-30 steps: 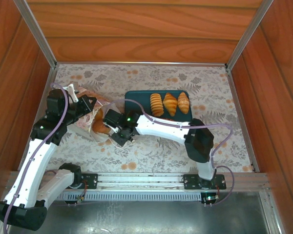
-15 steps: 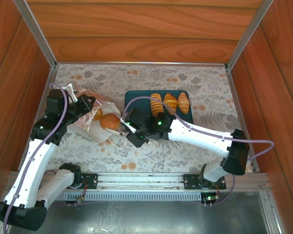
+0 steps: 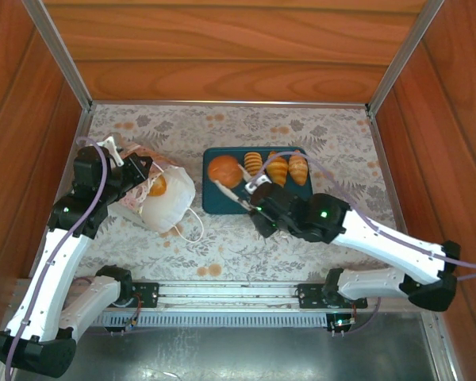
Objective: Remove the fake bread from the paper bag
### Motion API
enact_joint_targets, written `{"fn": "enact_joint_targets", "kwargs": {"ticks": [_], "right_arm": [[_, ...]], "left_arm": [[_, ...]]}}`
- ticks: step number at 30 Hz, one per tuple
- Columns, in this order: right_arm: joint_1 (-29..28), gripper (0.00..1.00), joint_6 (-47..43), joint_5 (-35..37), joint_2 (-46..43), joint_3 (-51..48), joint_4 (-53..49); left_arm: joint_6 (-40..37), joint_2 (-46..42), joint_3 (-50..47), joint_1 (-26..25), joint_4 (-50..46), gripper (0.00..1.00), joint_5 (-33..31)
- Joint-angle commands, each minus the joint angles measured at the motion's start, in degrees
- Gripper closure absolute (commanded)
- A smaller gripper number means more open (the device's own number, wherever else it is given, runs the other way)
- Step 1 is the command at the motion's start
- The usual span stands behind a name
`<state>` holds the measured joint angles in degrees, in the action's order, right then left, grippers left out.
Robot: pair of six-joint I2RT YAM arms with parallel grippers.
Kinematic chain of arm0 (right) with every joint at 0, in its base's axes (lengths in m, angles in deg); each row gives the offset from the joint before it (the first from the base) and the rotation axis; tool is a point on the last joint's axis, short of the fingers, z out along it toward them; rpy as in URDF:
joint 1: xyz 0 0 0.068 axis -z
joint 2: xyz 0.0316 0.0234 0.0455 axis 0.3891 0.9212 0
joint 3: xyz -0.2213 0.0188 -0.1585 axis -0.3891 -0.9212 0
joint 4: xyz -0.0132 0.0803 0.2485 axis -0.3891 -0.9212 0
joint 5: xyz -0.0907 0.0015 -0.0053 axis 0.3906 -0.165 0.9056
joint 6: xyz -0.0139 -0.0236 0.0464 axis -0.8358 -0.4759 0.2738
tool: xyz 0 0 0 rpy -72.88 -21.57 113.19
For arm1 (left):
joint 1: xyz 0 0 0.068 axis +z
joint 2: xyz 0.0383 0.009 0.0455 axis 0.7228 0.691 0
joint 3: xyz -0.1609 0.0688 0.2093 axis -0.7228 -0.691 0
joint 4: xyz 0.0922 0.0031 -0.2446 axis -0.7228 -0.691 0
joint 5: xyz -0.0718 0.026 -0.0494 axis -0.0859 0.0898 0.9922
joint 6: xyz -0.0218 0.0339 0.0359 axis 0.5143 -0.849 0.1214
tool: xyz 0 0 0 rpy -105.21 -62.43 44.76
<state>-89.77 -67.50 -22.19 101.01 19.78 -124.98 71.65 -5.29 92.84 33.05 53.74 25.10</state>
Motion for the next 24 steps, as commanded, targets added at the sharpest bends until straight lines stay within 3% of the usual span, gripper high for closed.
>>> {"fn": "enact_joint_targets", "kwargs": {"ticks": [1,14,24], "right_arm": [[2.4,0.46,6.7,6.2,-3.5,-1.2,-3.8],[22.6,0.46,15.1,-6.9,-7.1,-8.9,-13.0],[32.8,0.45,14.1,-16.8,-8.4,-14.6,-12.2]], "left_arm": [[0.3,-0.8,0.5,0.3,1.7,1.00,-0.8],[0.2,-0.4,0.7,0.3,2.1,1.00,-0.1],[0.2,-0.3,0.5,0.3,2.4,1.00,0.4]]}}
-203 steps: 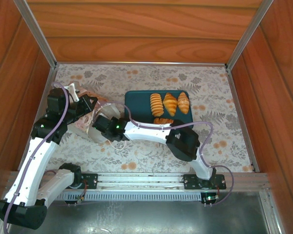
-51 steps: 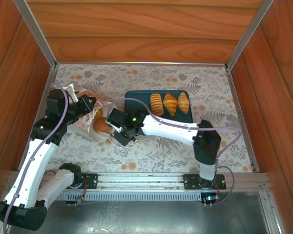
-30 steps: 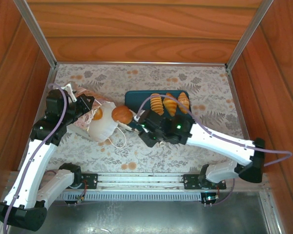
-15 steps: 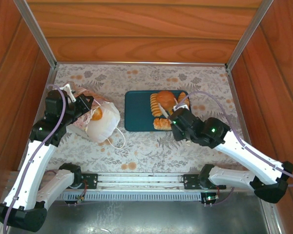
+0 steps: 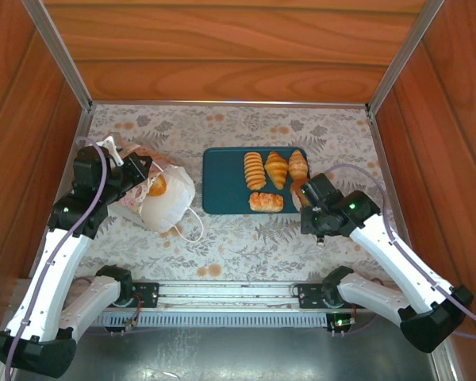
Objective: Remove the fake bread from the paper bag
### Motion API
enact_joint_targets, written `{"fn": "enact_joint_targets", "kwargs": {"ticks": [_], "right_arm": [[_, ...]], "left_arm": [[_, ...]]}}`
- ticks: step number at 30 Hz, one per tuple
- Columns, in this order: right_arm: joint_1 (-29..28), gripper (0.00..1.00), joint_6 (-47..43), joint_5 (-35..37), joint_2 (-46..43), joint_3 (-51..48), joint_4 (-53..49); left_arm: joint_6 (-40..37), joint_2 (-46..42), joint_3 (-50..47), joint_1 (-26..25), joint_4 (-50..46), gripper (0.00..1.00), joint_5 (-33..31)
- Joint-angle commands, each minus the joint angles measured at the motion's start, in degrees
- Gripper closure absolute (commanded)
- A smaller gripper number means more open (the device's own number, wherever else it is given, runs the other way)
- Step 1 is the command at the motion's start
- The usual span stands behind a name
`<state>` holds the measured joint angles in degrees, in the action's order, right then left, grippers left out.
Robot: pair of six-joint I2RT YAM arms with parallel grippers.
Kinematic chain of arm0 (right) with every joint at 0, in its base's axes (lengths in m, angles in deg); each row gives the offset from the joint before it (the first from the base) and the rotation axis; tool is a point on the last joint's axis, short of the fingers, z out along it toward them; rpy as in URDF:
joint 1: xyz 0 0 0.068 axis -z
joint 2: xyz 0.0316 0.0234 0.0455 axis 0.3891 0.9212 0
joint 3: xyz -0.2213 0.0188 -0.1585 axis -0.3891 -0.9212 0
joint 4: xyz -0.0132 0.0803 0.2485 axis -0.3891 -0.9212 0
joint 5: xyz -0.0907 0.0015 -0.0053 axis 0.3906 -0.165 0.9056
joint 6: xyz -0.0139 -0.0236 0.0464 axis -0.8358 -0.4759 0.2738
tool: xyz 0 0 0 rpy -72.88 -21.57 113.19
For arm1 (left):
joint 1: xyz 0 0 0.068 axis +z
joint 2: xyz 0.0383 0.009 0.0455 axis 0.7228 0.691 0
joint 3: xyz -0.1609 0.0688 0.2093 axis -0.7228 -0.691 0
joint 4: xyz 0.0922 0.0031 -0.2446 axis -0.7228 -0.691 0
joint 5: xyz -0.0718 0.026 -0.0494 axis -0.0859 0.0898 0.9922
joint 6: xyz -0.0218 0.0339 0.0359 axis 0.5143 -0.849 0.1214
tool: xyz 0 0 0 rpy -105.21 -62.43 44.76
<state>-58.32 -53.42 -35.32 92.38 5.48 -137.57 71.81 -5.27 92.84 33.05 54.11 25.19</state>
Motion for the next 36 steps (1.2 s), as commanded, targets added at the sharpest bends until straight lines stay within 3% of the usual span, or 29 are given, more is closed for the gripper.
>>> {"fn": "enact_joint_targets", "kwargs": {"ticks": [1,22,36], "right_arm": [[1.7,0.45,-0.2,-4.4,1.1,-0.3,0.5],[5.5,0.43,-6.4,-6.2,11.4,-1.0,7.0],[6.2,0.35,-5.2,-3.9,8.9,-1.0,4.7]], "left_arm": [[0.1,-0.1,0.6,0.3,2.0,1.00,0.5],[0.4,-0.6,-0.6,0.3,2.1,1.00,0.3],[0.4,-0.5,-1.0,0.4,2.1,1.00,0.6]]}}
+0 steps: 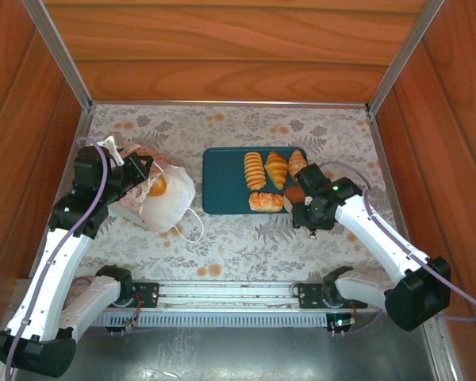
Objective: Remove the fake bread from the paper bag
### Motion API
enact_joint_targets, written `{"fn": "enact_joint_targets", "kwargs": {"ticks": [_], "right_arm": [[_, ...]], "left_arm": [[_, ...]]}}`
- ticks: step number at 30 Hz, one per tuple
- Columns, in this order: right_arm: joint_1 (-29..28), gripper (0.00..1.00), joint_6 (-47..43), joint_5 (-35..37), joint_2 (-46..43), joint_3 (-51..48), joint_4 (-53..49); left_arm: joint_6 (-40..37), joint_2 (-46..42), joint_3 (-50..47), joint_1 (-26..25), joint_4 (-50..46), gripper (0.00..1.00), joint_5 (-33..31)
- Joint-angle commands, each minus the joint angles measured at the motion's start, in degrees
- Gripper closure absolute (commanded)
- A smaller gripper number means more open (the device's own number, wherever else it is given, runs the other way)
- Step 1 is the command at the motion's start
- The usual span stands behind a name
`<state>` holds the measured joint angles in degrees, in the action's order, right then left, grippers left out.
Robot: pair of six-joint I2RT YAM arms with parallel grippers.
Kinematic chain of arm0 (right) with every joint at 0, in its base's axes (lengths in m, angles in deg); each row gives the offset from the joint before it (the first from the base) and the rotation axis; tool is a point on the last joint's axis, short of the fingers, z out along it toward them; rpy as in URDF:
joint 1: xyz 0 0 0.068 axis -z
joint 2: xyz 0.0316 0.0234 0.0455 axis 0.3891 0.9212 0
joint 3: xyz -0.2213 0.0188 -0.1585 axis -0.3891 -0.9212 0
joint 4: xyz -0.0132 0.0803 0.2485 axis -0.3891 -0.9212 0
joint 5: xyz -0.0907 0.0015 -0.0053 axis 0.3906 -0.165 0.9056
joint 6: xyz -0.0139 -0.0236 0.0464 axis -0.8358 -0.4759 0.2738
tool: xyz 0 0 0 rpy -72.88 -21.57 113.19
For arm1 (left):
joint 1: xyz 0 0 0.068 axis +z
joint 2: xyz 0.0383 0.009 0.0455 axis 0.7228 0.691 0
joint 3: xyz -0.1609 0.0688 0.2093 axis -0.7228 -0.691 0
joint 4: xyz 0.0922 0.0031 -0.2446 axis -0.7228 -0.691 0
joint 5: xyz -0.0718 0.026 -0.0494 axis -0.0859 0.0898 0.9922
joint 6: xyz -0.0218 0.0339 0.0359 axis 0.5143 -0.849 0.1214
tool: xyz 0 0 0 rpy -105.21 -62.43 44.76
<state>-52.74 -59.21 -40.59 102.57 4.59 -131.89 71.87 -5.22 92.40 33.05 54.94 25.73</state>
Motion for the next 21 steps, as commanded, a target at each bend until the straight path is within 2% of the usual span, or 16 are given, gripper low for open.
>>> {"fn": "enact_joint_targets", "kwargs": {"ticks": [1,14,21], "right_arm": [[0.6,0.35,0.6,1.4,-1.4,-0.3,-0.9],[1.3,0.42,-0.6,-0.3,1.0,-1.1,2.1],[1.8,0.42,-1.1,0.8,1.0,-1.0,4.2]], "left_arm": [[0.3,-0.6,-0.5,0.3,1.2,1.00,0.1],[0.4,-1.0,-0.6,0.3,1.2,1.00,0.2],[0.4,-0.9,-0.6,0.3,1.3,1.00,0.2]]}}
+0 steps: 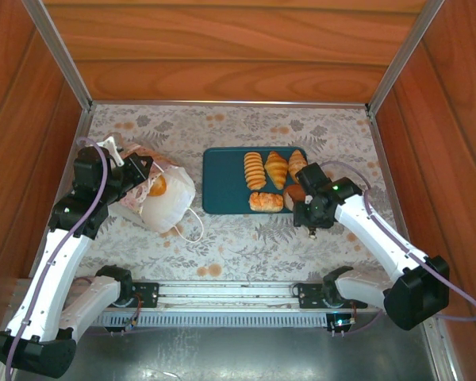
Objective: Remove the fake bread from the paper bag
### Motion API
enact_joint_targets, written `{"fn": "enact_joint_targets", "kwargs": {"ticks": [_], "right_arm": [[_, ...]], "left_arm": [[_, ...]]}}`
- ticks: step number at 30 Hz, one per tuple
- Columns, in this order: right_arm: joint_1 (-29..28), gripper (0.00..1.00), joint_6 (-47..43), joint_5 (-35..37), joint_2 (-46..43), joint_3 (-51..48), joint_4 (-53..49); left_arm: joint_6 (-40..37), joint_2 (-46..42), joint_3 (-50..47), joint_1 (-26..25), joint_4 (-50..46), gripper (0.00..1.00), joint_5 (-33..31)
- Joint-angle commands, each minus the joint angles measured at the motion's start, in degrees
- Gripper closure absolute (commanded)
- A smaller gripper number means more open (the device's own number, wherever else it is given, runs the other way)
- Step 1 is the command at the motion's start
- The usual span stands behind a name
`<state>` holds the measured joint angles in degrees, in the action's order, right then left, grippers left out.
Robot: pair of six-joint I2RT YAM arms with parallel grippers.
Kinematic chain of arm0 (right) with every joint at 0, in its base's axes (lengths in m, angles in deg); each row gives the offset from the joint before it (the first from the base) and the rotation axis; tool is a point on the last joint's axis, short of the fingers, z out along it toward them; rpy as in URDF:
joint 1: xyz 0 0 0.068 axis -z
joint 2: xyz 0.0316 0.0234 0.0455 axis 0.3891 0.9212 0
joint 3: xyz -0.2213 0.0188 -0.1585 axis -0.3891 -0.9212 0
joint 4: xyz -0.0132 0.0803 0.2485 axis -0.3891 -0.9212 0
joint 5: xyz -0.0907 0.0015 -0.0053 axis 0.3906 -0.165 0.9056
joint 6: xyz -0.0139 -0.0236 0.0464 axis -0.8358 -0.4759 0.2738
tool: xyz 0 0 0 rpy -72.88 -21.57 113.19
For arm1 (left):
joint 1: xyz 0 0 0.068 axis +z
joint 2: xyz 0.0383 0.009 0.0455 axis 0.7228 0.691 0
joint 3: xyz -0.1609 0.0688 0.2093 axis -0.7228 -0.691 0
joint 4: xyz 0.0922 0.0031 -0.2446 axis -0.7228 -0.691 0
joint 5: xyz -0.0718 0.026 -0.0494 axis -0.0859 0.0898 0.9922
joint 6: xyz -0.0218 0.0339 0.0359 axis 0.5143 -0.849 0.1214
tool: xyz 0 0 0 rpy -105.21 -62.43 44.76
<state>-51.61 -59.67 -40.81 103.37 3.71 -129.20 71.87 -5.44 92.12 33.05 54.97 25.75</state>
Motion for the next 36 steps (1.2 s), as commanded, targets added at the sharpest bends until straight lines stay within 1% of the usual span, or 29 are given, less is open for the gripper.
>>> {"fn": "enact_joint_targets", "kwargs": {"ticks": [1,6,8,12,17,20,26,29,36], "right_arm": [[0.7,0.42,-0.5,1.0,0.1,-0.2,1.6],[0.7,0.40,-0.3,-1.4,-0.7,0.2,0.4],[0.7,0.40,-0.2,-1.1,-1.9,-0.2,0.6],[0.7,0.42,0.1,-0.3,-4.0,-0.2,0.4],[0.7,0.41,0.1,0.6,-5.2,0.0,-0.2],[0.8,0.40,0.1,0.9,-4.5,-0.4,-0.4],[0.8,0.40,0.1,-0.6,-2.1,-0.8,-0.4],[0.8,0.40,0.5,-0.1,-1.5,-0.3,-1.4],[0.8,0.35,0.0,-0.1,-1.8,0.6,-1.6]], "left_arm": [[0.5,-0.7,-0.3,0.3,1.3,1.00,0.2],[0.5,-0.8,-0.3,0.3,1.3,1.00,0.1],[0.5,-0.6,-0.3,0.4,1.3,1.00,0.2],[0.5,-0.3,-0.1,0.3,1.3,1.00,0.4],[0.4,-0.3,0.0,0.3,1.3,1.00,0.2],[0.4,-0.2,0.2,0.3,1.3,1.00,0.4],[0.4,-0.1,0.3,0.3,1.3,1.00,0.4],[0.4,0.0,0.4,0.3,1.3,1.00,0.5],[0.4,0.3,0.5,0.3,1.4,1.00,0.5]]}}
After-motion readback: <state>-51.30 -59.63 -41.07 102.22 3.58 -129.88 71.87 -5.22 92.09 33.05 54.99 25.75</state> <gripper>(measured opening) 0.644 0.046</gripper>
